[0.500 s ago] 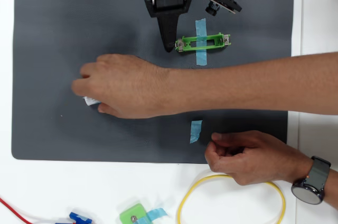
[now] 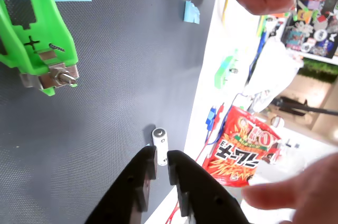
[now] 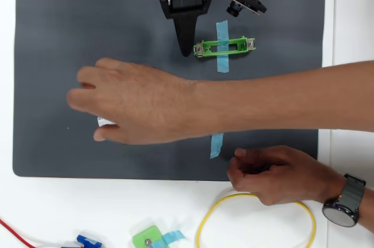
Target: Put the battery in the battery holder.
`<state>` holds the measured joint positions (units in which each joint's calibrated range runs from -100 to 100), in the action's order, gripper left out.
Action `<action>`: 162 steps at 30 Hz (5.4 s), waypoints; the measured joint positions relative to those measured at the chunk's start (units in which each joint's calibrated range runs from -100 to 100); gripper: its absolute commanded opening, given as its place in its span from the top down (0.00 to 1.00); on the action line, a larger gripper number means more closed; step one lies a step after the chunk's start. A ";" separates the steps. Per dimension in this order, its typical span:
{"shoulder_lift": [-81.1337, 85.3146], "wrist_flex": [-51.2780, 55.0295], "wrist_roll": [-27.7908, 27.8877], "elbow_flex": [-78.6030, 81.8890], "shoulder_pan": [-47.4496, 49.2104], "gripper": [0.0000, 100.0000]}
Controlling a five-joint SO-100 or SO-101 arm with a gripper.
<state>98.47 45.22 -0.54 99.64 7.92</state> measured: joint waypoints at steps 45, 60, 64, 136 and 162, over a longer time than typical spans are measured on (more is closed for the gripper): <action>0.00 0.00 0.00 0.00 0.00 1.00; 0.00 0.00 0.00 0.00 0.00 1.00; 0.00 0.00 0.00 0.00 0.00 1.00; -131.66 43.32 9.80 -135.57 -16.40 0.75; -150.51 42.20 10.37 -153.18 -22.35 0.75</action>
<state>-52.04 87.42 9.82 -53.54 -14.43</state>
